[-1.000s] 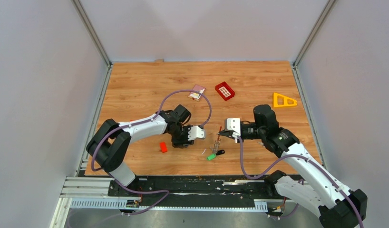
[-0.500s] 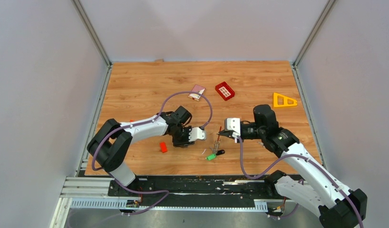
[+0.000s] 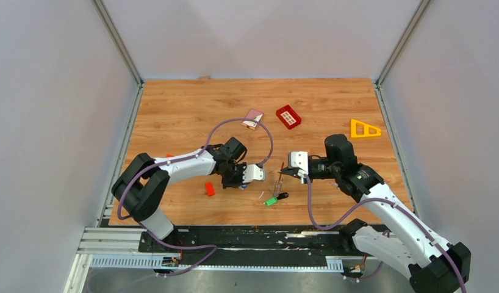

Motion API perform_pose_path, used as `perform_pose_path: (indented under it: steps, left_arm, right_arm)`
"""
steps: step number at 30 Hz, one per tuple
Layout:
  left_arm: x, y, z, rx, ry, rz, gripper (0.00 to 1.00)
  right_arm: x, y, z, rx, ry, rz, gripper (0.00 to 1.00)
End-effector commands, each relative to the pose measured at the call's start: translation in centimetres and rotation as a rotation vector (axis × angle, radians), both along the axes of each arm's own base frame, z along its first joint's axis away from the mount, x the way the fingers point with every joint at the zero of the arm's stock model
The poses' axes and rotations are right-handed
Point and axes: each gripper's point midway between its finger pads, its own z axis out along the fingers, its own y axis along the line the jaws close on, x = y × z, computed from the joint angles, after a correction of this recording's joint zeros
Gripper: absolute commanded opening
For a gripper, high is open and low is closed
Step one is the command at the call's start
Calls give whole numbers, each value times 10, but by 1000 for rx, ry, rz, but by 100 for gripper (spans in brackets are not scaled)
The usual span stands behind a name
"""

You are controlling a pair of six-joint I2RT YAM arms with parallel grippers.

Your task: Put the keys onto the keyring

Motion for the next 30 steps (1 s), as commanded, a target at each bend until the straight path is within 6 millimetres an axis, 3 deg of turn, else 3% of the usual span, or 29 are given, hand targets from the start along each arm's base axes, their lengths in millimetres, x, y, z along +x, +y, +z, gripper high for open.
perform_pose_path:
  steps: [1,6,11,30]
  left_arm:
    - [-10,2,4,-4,26,-8,25]
    - [-13,-7,10,-61,36,-21,39]
    - [-7,-15,13,-82,27,-21,44]
    - [2,-31,7,-54,12,45,42]
  right_arm:
    - [1,3,8,18,-24,14,0]
    - [1,3,7,16,-22,13,0]
    - [1,3,8,16,-23,13,0]
    - [1,2,8,14,-23,11,0]
